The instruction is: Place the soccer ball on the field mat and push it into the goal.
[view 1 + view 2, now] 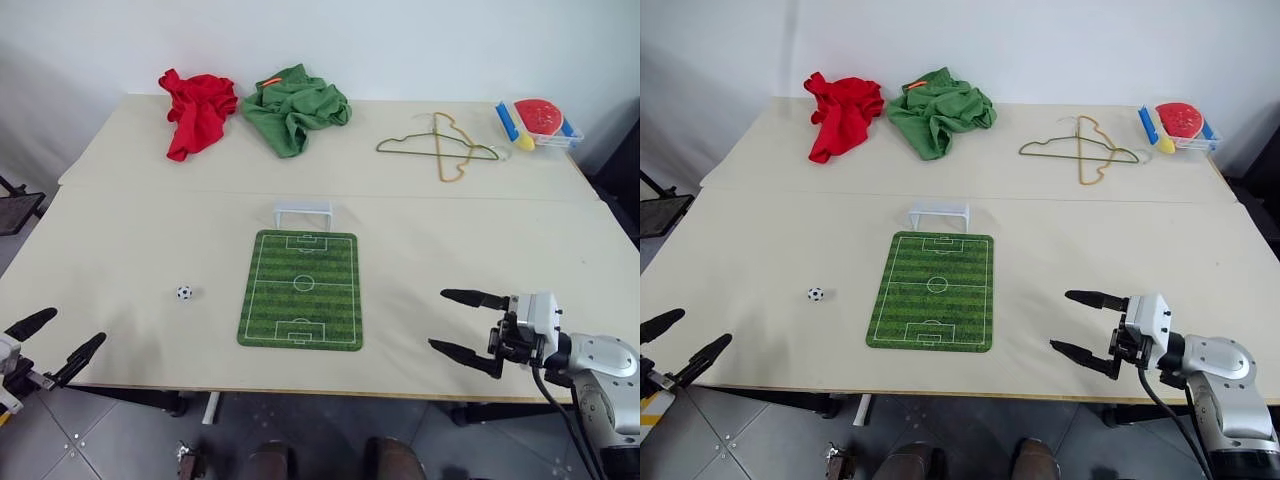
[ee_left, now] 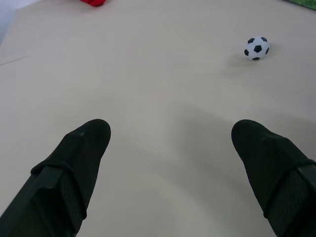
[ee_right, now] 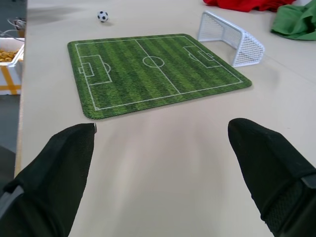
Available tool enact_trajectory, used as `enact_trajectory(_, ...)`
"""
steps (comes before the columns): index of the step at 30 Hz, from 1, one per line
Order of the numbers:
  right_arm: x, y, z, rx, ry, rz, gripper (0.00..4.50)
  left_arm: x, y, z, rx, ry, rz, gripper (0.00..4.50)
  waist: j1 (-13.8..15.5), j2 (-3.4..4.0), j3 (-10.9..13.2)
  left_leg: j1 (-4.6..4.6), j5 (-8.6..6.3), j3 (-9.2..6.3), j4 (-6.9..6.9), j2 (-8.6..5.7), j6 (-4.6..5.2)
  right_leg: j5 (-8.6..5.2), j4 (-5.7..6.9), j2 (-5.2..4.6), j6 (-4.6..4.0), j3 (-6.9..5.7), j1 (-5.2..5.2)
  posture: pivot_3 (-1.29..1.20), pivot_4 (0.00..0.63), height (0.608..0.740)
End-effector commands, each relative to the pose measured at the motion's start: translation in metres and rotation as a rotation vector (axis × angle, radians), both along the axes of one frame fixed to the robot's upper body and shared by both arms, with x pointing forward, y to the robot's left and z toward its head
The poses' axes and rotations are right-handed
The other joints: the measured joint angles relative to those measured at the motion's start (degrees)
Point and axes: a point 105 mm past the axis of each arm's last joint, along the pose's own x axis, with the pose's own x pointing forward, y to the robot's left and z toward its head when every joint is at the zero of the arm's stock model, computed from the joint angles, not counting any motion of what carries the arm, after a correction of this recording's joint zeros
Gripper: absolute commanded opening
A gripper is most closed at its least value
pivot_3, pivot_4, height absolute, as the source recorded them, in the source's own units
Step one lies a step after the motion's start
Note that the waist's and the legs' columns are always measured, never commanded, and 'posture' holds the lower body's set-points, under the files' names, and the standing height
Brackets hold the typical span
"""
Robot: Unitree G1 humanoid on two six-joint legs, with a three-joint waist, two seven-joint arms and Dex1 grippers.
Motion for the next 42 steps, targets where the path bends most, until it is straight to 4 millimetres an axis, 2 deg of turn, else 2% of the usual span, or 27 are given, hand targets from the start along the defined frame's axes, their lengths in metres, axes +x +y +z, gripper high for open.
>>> enact_trajectory(1, -0.008, 0.005, 0.007, 0.023, 0.009, 0.057, 4.5, 0.001, 0.001, 0.013, 0.01, -0.035, 0.009, 4.48, 0.0, 0.0, 0.0, 0.0, 0.0, 0.0, 0.0, 0.0, 0.0, 0.0, 0.0, 0.0, 0.0, 0.0, 0.0, 0.0, 0.15, 0.74)
enact_trajectory(3, -0.013, 0.014, 0.011, 0.063, 0.021, 0.1, 4.5, -0.001, 0.001, 0.013, -0.029, -0.049, 0.016, 4.48, 0.0, 0.01, 0.0, 0.0, 0.0, 0.0, 0.0, 0.01, 0.0, 0.0, 0.0, 0.0, 0.0, 0.01, 0.0, 0.0, 0.15, 0.74)
enact_trajectory(5, -0.014, 0.029, 0.022, 0.142, 0.011, 0.133, 4.5, -0.008, 0.006, 0.004, -0.073, -0.02, 0.04, 4.48, 0.0, 0.02, 0.0, 0.0, -0.01, 0.0, 0.0, 0.03, -0.01, 0.0, -0.01, 0.02, 0.0, 0.01, 0.0, 0.0, 0.15, 0.74)
enact_trajectory(8, -0.017, 0.059, 0.046, 0.25, -0.118, 0.206, 4.5, -0.021, 0.033, -0.016, -0.205, 0.046, 0.179, 4.48, -0.4, 0.04, 0.0, 0.07, -0.07, 0.12, 0.0, 0.21, -0.11, 0.0, 0.02, 0.24, -0.07, 0.19, -0.07, 0.0, 0.15, 0.74)
enact_trajectory(11, -0.023, 0.071, 0.061, 0.337, -0.189, 0.249, 4.5, -0.023, 0.028, -0.016, -0.22, 0.056, 0.127, 4.48, -0.1, -0.02, 0.0, 0.02, -0.16, 0.37, 0.01, 0.55, -0.28, -0.01, 0.12, 0.61, -0.26, 0.4, -0.38, 0.0, 0.15, 0.74)
enact_trajectory(14, -0.03, 0.077, 0.062, 0.342, -0.187, 0.307, 4.5, -0.02, 0.024, -0.01, -0.237, 0.035, 0.093, 4.48, 0.9, -0.1, 0.0, -0.07, -0.2, 0.46, 0.01, 0.6, -0.31, -0.02, 0.16, 0.64, -0.3, 0.42, -0.56, 0.0, 0.15, 0.74)
enact_trajectory(17, -0.031, 0.077, 0.057, 0.294, -0.203, 0.322, 4.5, -0.01, 0.011, 0.001, -0.257, 0.009, 0.014, 4.48, 1.3, -0.15, 0.0, -0.06, -0.22, 0.59, 0.04, 0.61, -0.28, -0.01, 0.14, 0.65, -0.32, 0.51, -0.58, 0.0, 0.15, 0.74)
enact_trajectory(21, -0.026, 0.072, 0.05, 0.264, -0.202, 0.298, 4.5, 0.011, -0.026, 0.022, -0.317, -0.017, -0.153, 4.48, 1.4, -0.16, 0.0, -0.03, -0.24, 0.68, 0.06, 0.64, -0.28, 0.0, 0.17, 0.67, -0.33, 0.62, -0.61, 0.0, 0.15, 0.74)
enact_trajectory(23, -0.026, 0.07, 0.048, 0.255, -0.198, 0.297, 4.5, 0.018, -0.037, 0.028, -0.328, -0.016, -0.191, 4.48, 1.3, -0.16, 0.0, -0.02, -0.24, 0.7, 0.06, 0.64, -0.28, 0.0, 0.18, 0.67, -0.34, 0.66, -0.62, 0.0, 0.15, 0.74)
enact_trajectory(26, -0.023, 0.069, 0.044, 0.242, -0.196, 0.278, 4.5, 0.04, -0.069, 0.027, -0.331, 0.061, -0.321, 4.48, 1.2, -0.12, 0.0, 0.0, -0.26, 0.85, 0.03, 0.65, -0.29, 0.0, 0.22, 0.74, -0.34, 0.83, -0.72, 0.0, 0.15, 0.74)
enact_trajectory(32, -0.023, 0.072, 0.041, 0.243, -0.191, 0.277, 4.5, 0.08, -0.078, 0.009, -0.272, 0.062, -0.294, 4.48, 0.8, -0.12, 0.0, 0.08, -0.26, 1.13, 0.03, 0.68, -0.29, 0.01, 0.3, 0.83, -0.35, 1.08, -0.83, 0.0, 0.15, 0.74)
enact_trajectory(41, -0.024, 0.069, 0.041, 0.239, -0.194, 0.245, 4.5, 0.091, -0.087, -0.013, -0.256, 0.135, -0.339, 4.48, 0.0, -0.15, 0.0, 0.06, -0.28, 1.28, 0.04, 0.73, -0.28, 0.02, 0.31, 0.85, -0.35, 1.19, -0.93, 0.0, 0.15, 0.74)
enact_trajectory(42, -0.025, 0.069, 0.041, 0.239, -0.194, 0.243, 4.5, 0.092, -0.087, -0.014, -0.258, 0.141, -0.338, 4.3, 0.0, -0.15, 0.0, 0.06, -0.28, 1.27, 0.04, 0.73, -0.28, 0.02, 0.32, 0.85, -0.35, 1.19, -0.93, 0.0, 0.15, 0.74)
